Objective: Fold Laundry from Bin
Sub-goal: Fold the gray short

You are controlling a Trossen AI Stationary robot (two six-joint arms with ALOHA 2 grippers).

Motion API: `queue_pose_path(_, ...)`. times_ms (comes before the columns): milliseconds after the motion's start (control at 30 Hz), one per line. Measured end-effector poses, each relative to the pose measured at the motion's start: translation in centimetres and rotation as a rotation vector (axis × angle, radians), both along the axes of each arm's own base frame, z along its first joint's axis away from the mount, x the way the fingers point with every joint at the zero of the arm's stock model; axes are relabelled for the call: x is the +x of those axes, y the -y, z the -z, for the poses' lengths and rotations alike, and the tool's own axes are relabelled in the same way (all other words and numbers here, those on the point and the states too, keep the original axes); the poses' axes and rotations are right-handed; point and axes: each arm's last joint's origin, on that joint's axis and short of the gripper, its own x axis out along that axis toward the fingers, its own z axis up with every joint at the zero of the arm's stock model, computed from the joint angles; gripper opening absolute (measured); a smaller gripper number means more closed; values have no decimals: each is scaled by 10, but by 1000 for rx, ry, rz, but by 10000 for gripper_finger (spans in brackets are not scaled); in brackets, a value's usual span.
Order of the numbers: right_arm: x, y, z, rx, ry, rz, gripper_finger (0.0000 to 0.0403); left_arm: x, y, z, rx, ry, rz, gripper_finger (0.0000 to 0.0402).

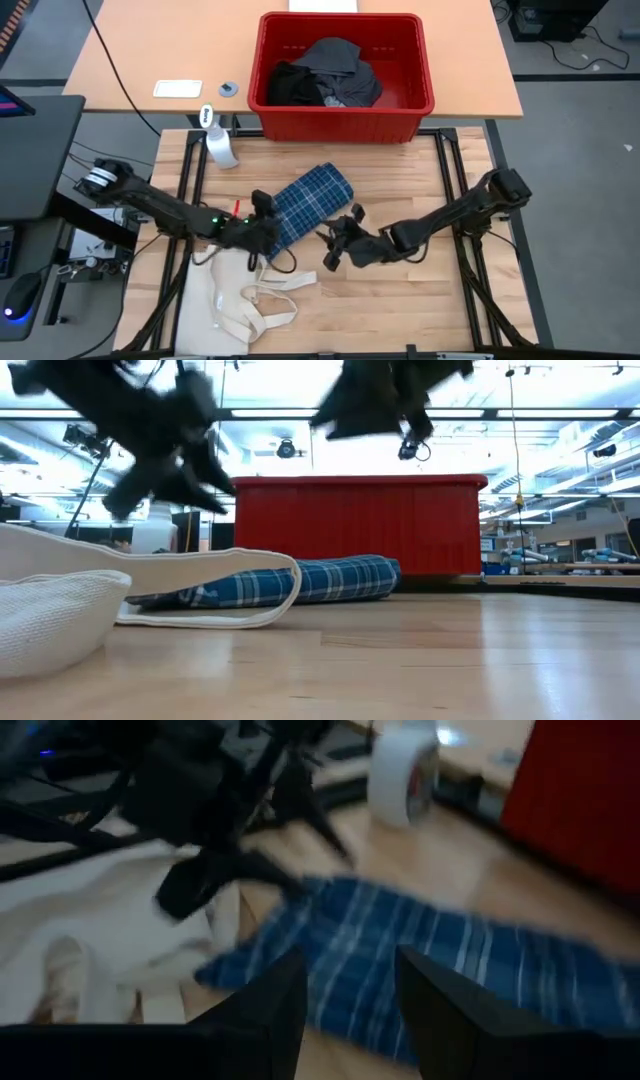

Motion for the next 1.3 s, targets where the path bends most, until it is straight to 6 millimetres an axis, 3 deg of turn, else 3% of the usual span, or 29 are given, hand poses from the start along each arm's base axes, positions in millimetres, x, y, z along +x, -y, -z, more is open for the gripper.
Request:
queue_pose_path(133, 6, 35, -23, -40, -32, 8, 160, 2, -2, -13, -130, 89, 113, 180)
queue_pose_path(300, 7, 84, -65, -77, 33, -110, 160, 5, -15, -4, -225, 157, 246, 180)
queue_pose_path(500, -17, 145, -110, -195, 114, 83, 160, -5, -18, 4, -232, 478, 370, 180)
queue_pose_path(633, -39, 202, -122, -207, 123, 139, 160, -17, -27, 7, -204, 642, 309, 180)
queue_pose_path(800, -61, 279, -141, -188, 99, 191, 160, -22, -41, 12, -175, 681, 148, 180)
queue_pose_path(900, -67, 323, -145, -152, 59, 233, 160, -21, -52, 13, -185, 690, 78, 180)
queue_pose_path(1100, -68, 406, -128, -48, -68, 395, 160, -22, -80, 13, -148, 709, -52, 180)
queue_pose_path(1300, -61, 469, -106, 4, -259, 318, 165, -27, -111, 13, -123, 736, -197, 180)
